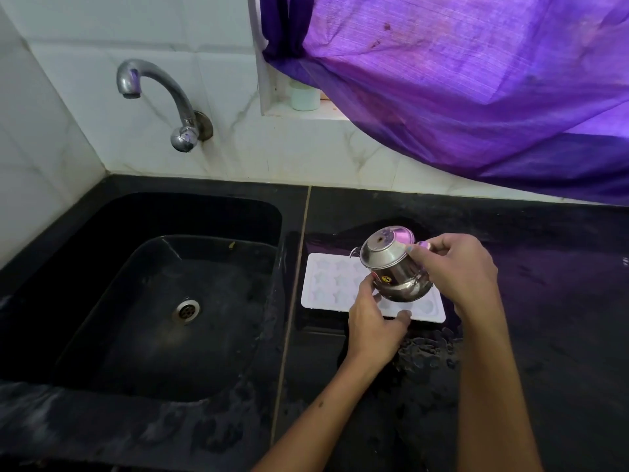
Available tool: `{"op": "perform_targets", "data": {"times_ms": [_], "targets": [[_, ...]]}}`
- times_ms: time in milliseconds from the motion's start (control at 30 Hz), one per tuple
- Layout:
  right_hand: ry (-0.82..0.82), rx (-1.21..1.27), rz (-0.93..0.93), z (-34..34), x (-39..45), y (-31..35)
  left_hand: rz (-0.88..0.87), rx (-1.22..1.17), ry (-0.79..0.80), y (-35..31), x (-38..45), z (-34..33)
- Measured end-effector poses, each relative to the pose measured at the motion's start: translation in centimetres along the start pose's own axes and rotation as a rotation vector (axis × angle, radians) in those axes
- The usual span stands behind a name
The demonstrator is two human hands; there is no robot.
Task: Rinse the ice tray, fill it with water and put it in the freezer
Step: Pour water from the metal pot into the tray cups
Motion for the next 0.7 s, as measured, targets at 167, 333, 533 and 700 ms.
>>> {"op": "perform_targets", "data": {"times_ms": [167, 333, 533, 700], "targets": [[0.008, -0.001, -0.001, -0.09, -0.14, 0.16, 0.009, 0.002, -0.003, 0.16, -0.05, 0.04], [0.014, -0.006, -0.006, -0.03, -0.19, 0.21, 0.005, 0.005, -0.001, 0.20, -0.19, 0.15], [0.003, 0.009, -0.021, 0.16, -0.37, 0.13, -0.003, 0.029, 0.011, 0.23, -0.35, 0.28], [-0.009, 0.056, -0.054, 0.29, -0.43, -0.18, -0.005, 0.019, 0.003, 0.07, -0.44, 0.41]]}}
Point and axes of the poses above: each hand's wrist, its own x-axis towards the middle knuckle, its own z-axis out of the back of the hand, y = z × x, the point moved 2 cm from there along x, towards the middle knuckle, and after that the axes turned 12 degrees about -y, right-handed, at the moved point
